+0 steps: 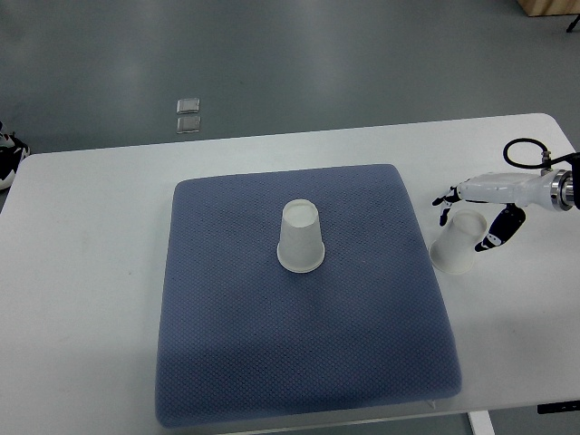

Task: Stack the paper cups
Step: 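Close the right hand fingers around the white paper cup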

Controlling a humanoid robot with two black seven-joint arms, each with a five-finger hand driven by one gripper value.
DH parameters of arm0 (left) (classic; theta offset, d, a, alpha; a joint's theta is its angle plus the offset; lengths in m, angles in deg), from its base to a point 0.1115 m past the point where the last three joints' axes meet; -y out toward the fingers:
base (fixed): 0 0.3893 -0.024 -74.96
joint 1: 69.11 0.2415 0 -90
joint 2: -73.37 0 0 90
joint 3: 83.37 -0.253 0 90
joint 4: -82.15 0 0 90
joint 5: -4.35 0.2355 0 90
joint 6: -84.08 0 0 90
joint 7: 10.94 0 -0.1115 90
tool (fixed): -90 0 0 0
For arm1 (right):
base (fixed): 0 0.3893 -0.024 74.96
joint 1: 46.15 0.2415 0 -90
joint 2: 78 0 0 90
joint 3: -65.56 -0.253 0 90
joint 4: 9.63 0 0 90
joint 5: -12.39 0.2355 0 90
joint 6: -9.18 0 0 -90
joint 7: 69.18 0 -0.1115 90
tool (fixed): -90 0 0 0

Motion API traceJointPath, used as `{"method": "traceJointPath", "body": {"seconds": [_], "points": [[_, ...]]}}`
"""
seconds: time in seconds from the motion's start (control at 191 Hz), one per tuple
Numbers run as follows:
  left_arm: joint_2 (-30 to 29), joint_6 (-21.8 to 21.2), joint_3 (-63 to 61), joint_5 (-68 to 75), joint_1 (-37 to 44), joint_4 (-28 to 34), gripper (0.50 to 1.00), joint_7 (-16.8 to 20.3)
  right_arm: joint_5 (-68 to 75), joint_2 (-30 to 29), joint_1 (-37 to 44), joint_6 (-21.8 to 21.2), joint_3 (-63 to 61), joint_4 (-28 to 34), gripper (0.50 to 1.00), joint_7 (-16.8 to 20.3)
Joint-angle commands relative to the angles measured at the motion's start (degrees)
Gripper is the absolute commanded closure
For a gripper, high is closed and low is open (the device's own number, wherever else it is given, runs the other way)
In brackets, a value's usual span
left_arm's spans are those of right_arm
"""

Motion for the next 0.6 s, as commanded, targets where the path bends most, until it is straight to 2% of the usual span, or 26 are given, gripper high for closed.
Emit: {"method": "traceJointPath", "body": {"seconds": [0.0, 0.409, 0.597], "points": [[0.0, 0.0, 0.0, 0.0, 0.0, 0.0, 0.5, 0.0, 0.07, -0.22, -1.08, 1.87, 0.02, -0.13, 0.595, 0.15], [0.0, 0.0, 0.0, 0.0, 0.0, 0.0, 0.5, 0.0, 0.16, -1.98, -4.42, 5.92, 0.02, -2.77, 0.609, 0.15], [0.0, 0.0, 0.0, 0.0, 0.0, 0.0, 0.5, 0.0, 0.07, -2.86, -4.69, 6.01, 0.02, -3.74, 0.691, 0.06]]}}
